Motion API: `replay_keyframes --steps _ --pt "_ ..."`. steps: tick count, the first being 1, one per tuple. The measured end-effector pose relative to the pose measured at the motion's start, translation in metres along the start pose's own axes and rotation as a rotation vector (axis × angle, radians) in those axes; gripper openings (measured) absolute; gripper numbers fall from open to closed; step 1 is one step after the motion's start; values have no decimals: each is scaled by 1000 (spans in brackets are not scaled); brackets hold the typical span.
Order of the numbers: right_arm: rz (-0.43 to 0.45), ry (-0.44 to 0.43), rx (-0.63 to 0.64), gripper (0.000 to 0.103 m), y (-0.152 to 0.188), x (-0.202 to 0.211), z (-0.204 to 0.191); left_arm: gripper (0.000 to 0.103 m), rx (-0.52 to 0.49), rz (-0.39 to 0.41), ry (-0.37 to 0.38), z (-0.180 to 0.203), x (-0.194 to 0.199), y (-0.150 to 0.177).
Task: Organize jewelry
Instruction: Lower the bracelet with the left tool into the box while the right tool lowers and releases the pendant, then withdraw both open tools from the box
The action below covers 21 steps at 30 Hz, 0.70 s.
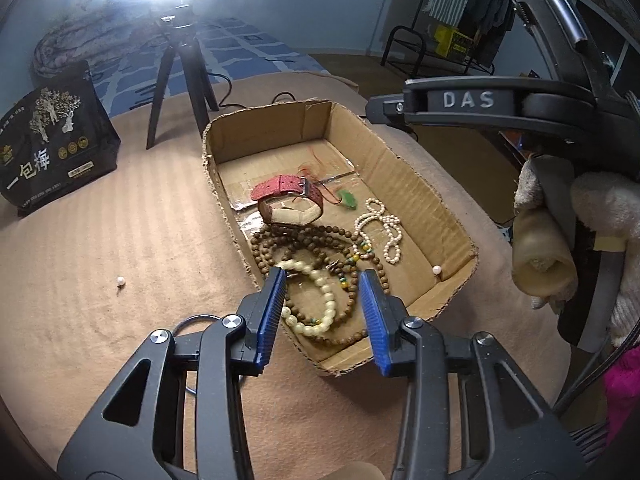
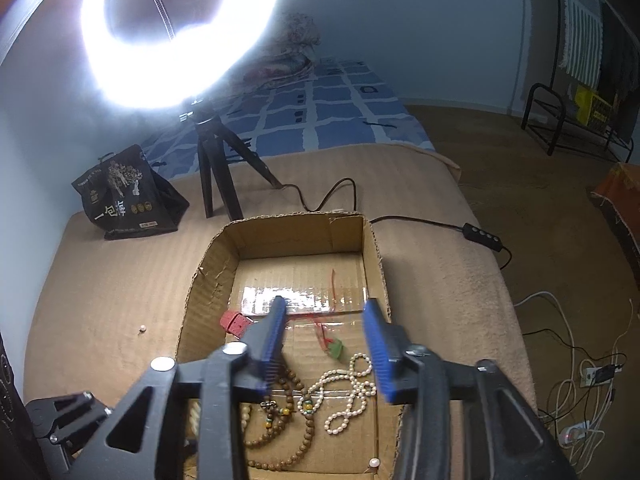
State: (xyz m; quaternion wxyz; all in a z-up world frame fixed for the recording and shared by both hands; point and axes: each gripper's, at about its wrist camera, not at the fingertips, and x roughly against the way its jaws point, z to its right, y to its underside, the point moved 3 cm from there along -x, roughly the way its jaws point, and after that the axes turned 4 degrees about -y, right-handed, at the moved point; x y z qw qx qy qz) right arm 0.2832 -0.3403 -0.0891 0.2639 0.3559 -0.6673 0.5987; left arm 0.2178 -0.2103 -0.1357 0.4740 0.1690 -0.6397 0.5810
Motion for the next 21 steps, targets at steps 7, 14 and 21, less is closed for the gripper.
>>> replay_keyframes --steps 7,14,21 --pt "23 27 -8 93 -1 4 2 57 5 5 -14 -6 3 2" --pt "24 28 -16 97 0 7 2 57 5 3 -26 -11 9 4" --pt "40 17 -22 98 1 14 -2 57 32 14 -31 -23 19 5"
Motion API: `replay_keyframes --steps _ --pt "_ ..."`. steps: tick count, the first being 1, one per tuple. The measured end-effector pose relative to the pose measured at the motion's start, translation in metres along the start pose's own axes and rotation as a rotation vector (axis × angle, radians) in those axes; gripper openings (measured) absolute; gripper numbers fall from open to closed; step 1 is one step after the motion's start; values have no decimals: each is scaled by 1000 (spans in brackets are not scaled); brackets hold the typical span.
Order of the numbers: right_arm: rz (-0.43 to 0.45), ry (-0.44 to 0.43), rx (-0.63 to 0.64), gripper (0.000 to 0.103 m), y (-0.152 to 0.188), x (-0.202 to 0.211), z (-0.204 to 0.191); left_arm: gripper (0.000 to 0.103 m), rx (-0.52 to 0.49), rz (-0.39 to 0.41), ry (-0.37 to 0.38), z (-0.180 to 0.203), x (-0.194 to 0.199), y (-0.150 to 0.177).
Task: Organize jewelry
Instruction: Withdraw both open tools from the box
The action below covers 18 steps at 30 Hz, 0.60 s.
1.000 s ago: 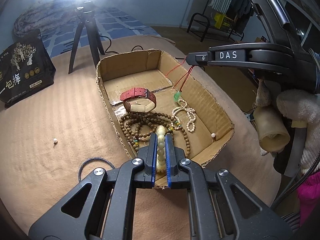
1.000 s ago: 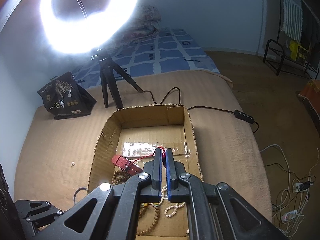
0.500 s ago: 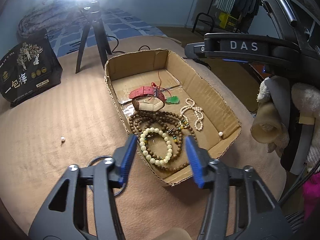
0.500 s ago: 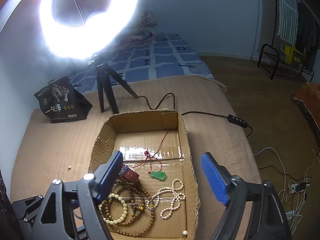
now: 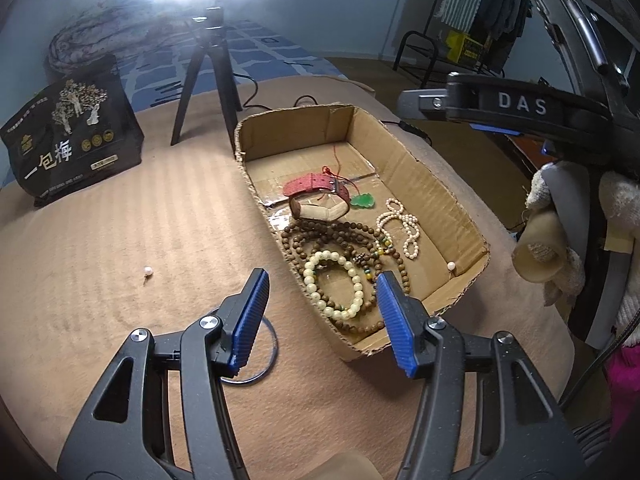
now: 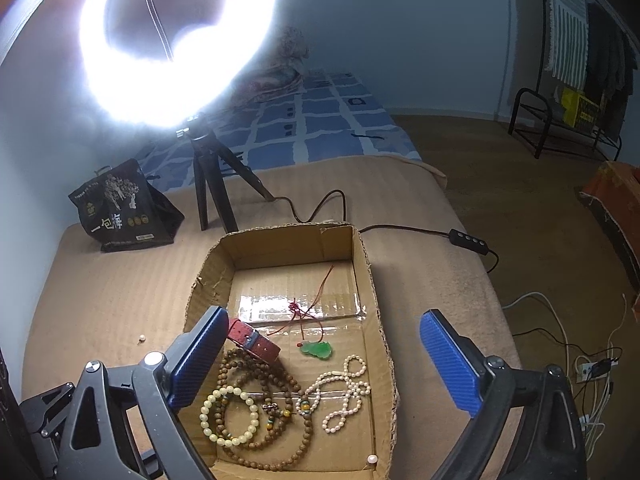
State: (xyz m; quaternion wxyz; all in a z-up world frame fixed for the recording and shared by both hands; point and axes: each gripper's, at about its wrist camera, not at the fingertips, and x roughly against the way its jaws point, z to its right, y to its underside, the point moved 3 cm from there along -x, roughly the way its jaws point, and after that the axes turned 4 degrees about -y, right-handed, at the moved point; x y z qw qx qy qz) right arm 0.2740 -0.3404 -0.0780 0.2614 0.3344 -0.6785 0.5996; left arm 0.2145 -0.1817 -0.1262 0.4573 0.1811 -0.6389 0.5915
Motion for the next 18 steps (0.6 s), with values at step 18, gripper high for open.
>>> replay_keyframes --steps 18 --pt "31 -12 11 103 0 17 -19 57 7 50 -28 -17 24 3"
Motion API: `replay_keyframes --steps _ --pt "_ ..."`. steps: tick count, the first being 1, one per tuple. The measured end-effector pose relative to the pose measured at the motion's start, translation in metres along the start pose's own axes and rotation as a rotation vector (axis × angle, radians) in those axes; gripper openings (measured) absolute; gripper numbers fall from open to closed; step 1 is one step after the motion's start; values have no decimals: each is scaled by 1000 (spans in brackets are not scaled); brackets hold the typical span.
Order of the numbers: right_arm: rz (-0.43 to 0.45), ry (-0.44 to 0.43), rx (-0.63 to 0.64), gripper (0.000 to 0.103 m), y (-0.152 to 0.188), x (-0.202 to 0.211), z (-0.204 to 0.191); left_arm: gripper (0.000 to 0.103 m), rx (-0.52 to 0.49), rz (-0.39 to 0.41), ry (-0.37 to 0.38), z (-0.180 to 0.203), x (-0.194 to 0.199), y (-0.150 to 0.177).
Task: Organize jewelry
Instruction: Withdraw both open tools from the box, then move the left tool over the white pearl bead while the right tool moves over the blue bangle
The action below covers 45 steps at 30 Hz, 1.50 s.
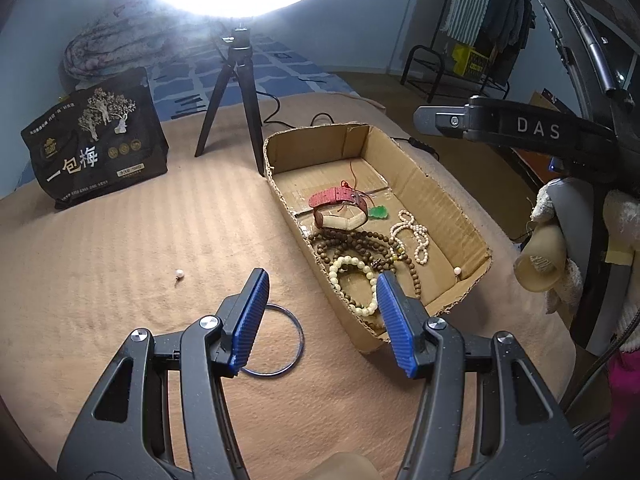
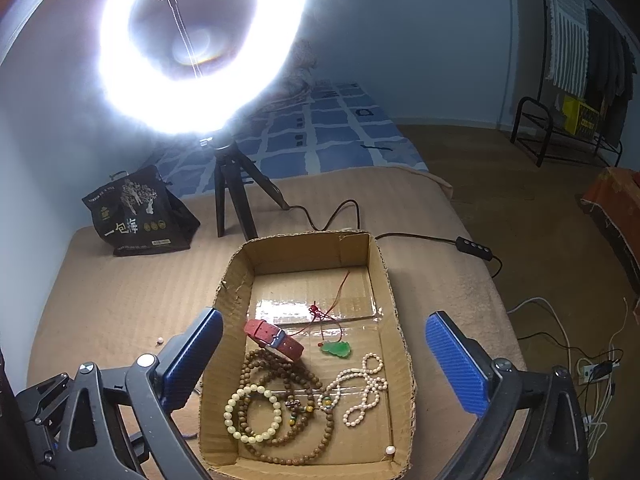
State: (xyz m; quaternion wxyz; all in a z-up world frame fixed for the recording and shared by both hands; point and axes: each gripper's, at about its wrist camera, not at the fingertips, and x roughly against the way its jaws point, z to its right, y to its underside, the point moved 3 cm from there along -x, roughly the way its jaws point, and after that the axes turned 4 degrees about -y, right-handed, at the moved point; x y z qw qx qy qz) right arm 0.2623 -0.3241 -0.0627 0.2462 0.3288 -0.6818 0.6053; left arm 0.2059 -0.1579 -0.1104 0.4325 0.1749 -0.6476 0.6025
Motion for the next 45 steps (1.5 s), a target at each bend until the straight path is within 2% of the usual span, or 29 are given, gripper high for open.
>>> replay_keyframes --steps 15,26,35,43,45 --pt "19 -36 28 103 6 18 -22 57 11 24 -34 -26 13 0" --pt "23 -105 90 103 24 38 -57 57 77 32 -91 -83 20 -1" --pt "-28 -184 144 103 61 44 -99 57 120 4 -112 -120 13 4" --pt "-67 -205 140 103 111 39 -130 57 110 -12 -92 -137 3 4" --pt "-74 -200 132 102 122 34 -135 51 93 -26 -82 -138 -4 7"
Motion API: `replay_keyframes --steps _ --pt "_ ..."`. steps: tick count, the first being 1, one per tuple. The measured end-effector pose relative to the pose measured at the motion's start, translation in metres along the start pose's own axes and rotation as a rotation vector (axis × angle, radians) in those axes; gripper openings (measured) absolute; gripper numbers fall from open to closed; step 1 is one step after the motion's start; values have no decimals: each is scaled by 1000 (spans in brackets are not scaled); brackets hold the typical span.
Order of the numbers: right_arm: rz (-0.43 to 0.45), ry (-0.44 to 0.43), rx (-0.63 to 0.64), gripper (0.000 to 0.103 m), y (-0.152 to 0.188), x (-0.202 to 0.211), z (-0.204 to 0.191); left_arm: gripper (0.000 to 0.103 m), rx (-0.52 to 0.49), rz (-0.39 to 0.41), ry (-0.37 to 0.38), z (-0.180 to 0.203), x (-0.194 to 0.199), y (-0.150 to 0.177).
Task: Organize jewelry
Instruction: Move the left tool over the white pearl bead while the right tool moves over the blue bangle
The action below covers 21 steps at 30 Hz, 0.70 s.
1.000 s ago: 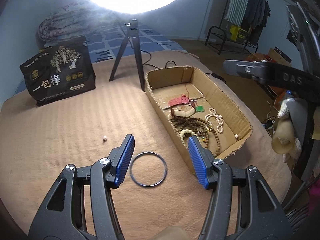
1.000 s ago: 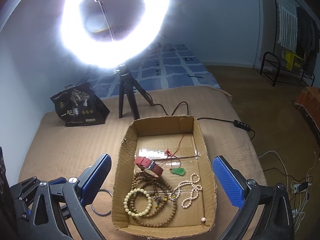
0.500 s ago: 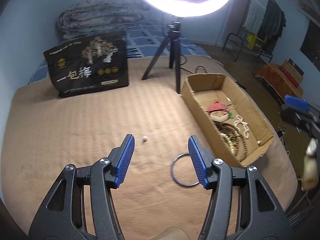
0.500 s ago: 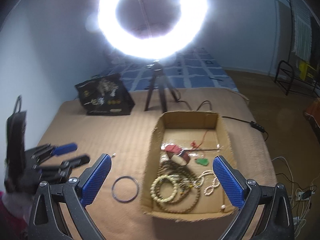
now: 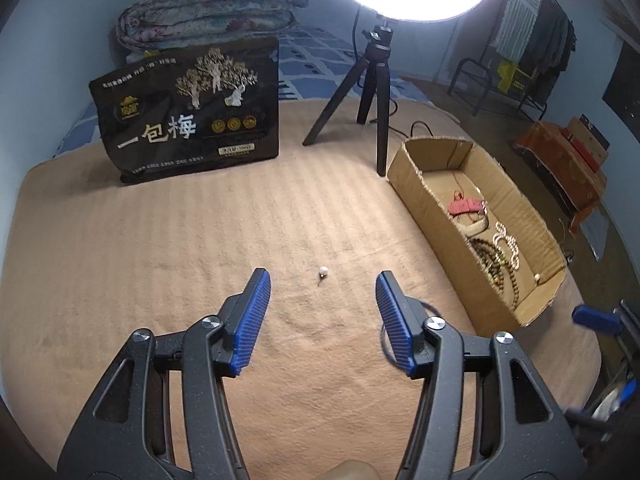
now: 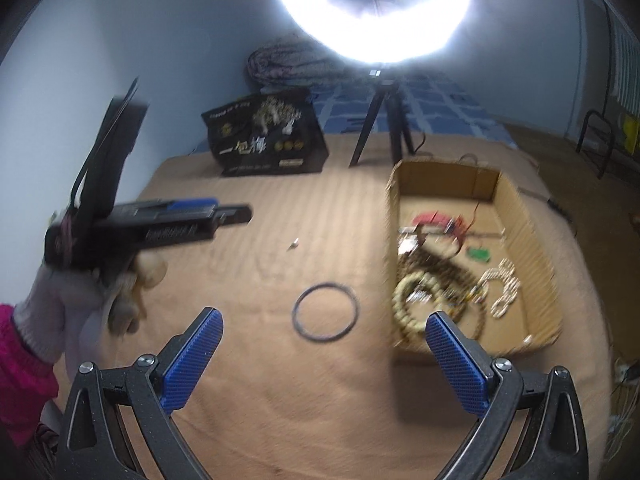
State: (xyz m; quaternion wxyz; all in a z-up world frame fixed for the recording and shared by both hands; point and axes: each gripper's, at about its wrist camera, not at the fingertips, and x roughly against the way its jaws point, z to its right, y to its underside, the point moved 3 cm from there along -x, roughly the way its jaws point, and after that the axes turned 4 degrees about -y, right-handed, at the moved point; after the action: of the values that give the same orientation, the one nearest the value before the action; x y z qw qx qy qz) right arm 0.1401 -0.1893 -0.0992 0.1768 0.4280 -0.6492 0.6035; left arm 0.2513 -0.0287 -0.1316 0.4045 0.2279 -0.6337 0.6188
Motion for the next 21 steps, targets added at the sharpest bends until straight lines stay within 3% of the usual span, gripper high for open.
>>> replay_keyframes --steps 5,11,21 --pt "15 14 -39 102 22 -19 -8 51 -40 -22 23 -1 -17 7" --pt "11 79 -55 91 39 -48 -9 44 -81 -27 59 -1 -37 14" --pt "15 142 -104 86 42 -77 -3 43 -136 -38 102 1 -69 23"
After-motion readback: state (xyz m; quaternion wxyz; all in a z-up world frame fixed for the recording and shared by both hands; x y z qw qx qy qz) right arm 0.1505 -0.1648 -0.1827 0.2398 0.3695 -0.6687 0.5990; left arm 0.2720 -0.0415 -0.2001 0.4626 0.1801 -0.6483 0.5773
